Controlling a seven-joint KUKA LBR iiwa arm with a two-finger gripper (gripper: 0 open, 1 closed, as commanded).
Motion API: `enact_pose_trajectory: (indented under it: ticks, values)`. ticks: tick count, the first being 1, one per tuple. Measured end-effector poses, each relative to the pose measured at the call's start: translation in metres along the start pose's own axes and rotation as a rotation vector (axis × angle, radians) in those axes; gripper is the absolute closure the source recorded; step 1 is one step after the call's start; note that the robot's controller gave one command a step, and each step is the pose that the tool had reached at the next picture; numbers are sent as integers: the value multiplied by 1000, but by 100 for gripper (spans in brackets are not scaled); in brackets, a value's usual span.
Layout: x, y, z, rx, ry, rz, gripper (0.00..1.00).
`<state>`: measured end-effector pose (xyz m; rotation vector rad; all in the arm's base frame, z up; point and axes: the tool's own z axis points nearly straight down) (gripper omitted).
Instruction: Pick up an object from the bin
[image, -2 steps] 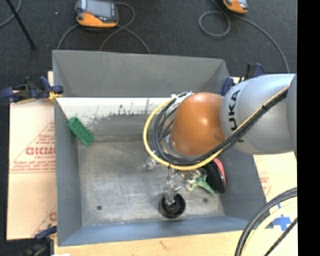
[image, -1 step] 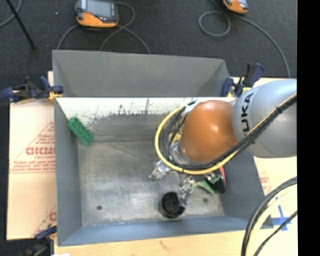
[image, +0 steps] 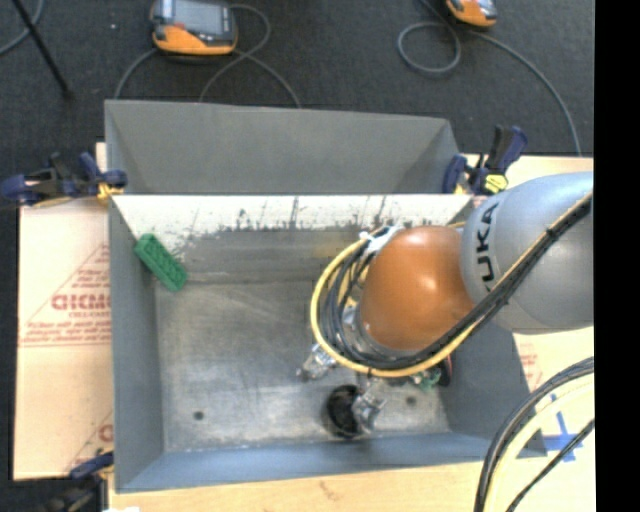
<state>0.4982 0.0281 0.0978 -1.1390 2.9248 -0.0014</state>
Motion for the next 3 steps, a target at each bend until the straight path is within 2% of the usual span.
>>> enact_pose_trajectory:
  ticks: [1, 2, 3]
  values:
    - [33, -10, 16, 8, -16, -631, 100]
    - [35, -12, 16, 10, -15, -630, 100]
    - [33, -18, -110, -2, 0, -628, 100]
